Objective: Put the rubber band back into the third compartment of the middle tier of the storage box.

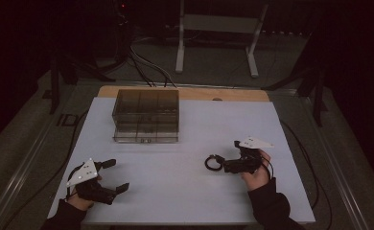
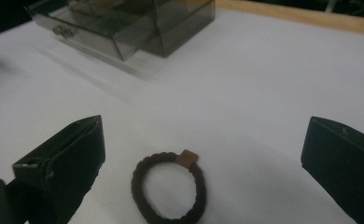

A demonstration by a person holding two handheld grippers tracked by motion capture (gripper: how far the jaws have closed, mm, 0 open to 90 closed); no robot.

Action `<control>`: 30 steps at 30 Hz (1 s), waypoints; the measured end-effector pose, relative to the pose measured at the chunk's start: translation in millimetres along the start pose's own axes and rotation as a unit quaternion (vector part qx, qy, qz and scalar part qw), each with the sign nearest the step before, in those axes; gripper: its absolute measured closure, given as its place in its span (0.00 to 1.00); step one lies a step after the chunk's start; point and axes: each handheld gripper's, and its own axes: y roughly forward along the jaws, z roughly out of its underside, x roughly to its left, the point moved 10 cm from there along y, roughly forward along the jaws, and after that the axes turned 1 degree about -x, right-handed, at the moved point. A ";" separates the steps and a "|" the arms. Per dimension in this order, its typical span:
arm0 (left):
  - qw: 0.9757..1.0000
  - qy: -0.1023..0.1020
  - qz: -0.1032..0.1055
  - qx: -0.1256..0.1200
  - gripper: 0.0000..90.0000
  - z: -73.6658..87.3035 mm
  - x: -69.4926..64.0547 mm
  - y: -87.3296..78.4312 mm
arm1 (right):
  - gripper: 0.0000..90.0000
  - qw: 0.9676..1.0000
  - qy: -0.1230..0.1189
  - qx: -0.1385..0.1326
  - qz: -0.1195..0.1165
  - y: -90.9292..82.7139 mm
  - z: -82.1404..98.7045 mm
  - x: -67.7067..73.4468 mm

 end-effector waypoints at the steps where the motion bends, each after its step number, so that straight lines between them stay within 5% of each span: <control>1: 1.000 0.001 0.000 0.001 0.00 0.1 0.0 0.1 | 0.00 1.000 0.001 0.006 0.001 2.2 1.1 0.7; 15: 1.000 -0.001 0.002 0.001 0.00 0.6 -0.2 0.6 | 0.08 0.998 0.017 0.055 0.009 23.1 9.7 5.3; 30: 1.000 -0.003 0.003 0.002 0.00 1.5 0.2 1.0 | 0.54 0.992 -0.002 0.121 0.023 32.5 26.0 0.8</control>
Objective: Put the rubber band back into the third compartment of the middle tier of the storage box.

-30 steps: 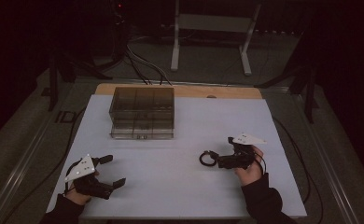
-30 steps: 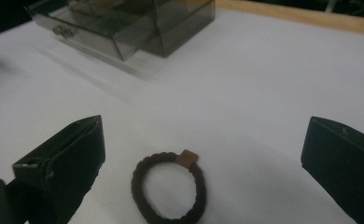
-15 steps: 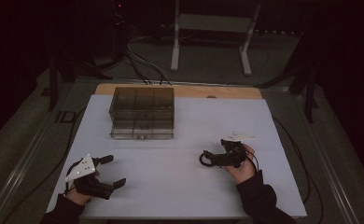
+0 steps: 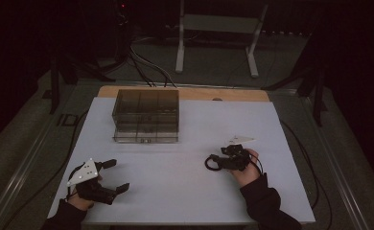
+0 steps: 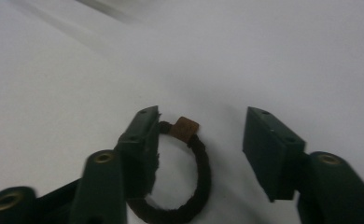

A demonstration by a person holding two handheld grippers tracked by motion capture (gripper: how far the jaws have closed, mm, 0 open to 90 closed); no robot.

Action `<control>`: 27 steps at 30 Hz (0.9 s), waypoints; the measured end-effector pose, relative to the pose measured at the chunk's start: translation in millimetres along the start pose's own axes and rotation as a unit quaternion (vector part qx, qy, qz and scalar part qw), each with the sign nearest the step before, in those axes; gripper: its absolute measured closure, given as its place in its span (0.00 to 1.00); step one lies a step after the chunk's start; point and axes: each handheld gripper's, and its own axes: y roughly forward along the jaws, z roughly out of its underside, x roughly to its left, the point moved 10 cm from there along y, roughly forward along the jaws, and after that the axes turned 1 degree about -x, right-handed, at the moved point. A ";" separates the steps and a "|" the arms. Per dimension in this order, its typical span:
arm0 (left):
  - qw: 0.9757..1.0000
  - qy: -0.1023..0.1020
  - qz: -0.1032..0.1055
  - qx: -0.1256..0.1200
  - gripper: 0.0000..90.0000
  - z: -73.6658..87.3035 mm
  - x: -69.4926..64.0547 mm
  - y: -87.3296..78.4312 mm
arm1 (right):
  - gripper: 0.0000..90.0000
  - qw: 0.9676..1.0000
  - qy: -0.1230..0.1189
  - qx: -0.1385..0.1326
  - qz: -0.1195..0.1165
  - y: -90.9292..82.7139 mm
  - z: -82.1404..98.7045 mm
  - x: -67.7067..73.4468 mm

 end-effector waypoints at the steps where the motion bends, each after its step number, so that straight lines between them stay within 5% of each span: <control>1: 1.000 0.000 0.000 0.000 0.00 0.0 0.0 0.0 | 0.54 1.000 0.000 0.000 0.000 0.0 0.0 0.0; 10: 1.000 0.000 0.000 0.001 0.00 0.4 0.0 -0.1 | 0.74 0.999 -0.020 0.028 0.012 6.2 7.4 0.0; 27: 1.000 0.001 0.001 0.002 0.00 0.9 -0.2 0.0 | 0.95 0.997 -0.053 0.047 0.033 8.6 10.4 1.2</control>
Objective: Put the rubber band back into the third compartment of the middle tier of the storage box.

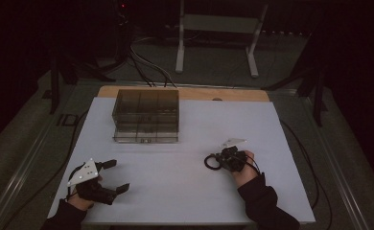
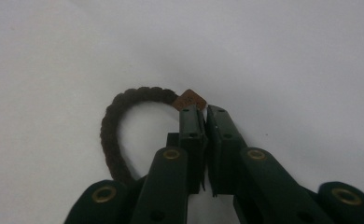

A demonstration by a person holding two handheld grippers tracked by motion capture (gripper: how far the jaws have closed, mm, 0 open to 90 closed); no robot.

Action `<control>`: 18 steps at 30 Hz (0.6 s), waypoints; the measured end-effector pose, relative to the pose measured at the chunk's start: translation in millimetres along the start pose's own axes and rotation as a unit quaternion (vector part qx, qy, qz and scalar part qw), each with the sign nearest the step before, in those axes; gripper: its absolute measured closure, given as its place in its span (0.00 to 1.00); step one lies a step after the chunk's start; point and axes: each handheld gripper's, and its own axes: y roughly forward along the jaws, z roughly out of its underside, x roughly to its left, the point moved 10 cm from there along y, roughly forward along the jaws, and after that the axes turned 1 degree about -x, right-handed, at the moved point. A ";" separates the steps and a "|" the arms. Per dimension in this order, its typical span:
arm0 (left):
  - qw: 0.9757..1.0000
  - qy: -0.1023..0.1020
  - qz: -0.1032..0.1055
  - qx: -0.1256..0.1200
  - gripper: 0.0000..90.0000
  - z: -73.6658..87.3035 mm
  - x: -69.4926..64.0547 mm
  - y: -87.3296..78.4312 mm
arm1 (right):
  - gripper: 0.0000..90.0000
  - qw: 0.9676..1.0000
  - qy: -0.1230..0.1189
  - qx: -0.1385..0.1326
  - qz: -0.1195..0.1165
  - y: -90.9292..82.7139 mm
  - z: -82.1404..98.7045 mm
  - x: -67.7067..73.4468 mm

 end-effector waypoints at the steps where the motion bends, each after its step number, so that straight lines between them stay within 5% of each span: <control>1: 1.000 0.000 0.000 0.000 0.00 0.0 0.0 0.0 | 0.95 1.000 -0.002 -0.001 -0.002 -0.6 -0.7 0.6; 18: 1.000 0.002 0.003 0.006 0.00 1.1 -1.6 1.0 | 0.96 1.000 -0.019 -0.011 -0.022 -11.0 -18.0 10.7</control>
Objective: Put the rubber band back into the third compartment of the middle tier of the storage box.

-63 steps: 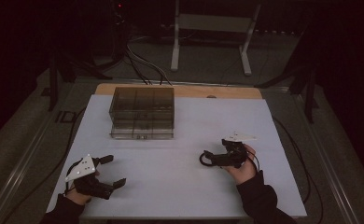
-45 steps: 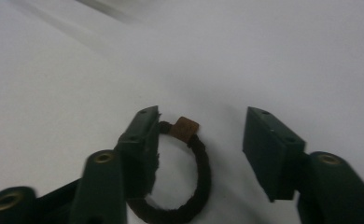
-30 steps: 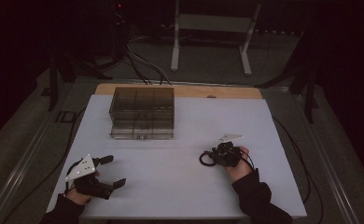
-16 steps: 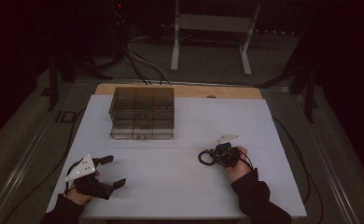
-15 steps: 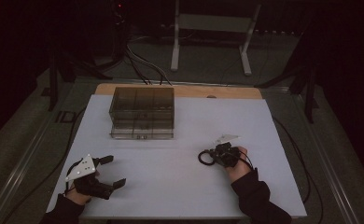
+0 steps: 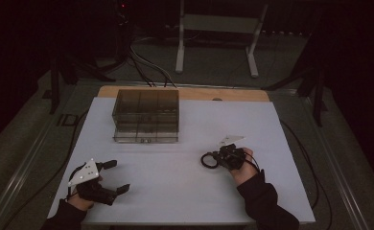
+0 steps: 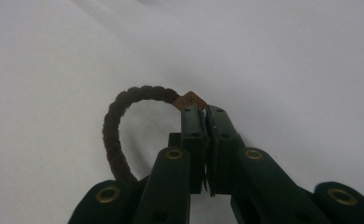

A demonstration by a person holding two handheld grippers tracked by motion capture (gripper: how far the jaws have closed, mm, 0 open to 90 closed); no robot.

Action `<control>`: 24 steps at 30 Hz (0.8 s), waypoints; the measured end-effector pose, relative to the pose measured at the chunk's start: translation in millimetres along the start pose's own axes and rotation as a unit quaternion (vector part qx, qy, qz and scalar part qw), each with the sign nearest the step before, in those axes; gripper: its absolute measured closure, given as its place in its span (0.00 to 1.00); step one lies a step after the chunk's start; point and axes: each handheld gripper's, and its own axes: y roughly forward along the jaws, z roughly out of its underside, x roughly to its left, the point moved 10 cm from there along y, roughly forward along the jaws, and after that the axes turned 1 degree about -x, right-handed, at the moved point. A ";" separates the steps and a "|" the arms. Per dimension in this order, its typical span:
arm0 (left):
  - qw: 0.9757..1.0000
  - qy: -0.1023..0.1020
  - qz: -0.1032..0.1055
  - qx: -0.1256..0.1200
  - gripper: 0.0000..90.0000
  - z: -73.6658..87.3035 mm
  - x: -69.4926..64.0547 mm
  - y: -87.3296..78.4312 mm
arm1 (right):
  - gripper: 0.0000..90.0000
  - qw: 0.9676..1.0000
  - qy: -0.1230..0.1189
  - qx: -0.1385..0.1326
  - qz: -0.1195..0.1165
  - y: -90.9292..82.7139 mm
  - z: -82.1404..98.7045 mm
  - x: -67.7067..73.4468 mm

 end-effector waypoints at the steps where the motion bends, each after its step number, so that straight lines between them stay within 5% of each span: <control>1: 1.000 0.001 -0.001 0.001 0.00 0.2 -0.1 0.1 | 0.96 1.000 -0.002 0.000 -0.002 -0.2 -0.8 0.3; 24: 1.000 0.001 0.000 -0.002 0.00 -0.8 0.1 -0.9 | 0.96 0.999 -0.030 -0.021 -0.020 -5.4 -39.0 12.4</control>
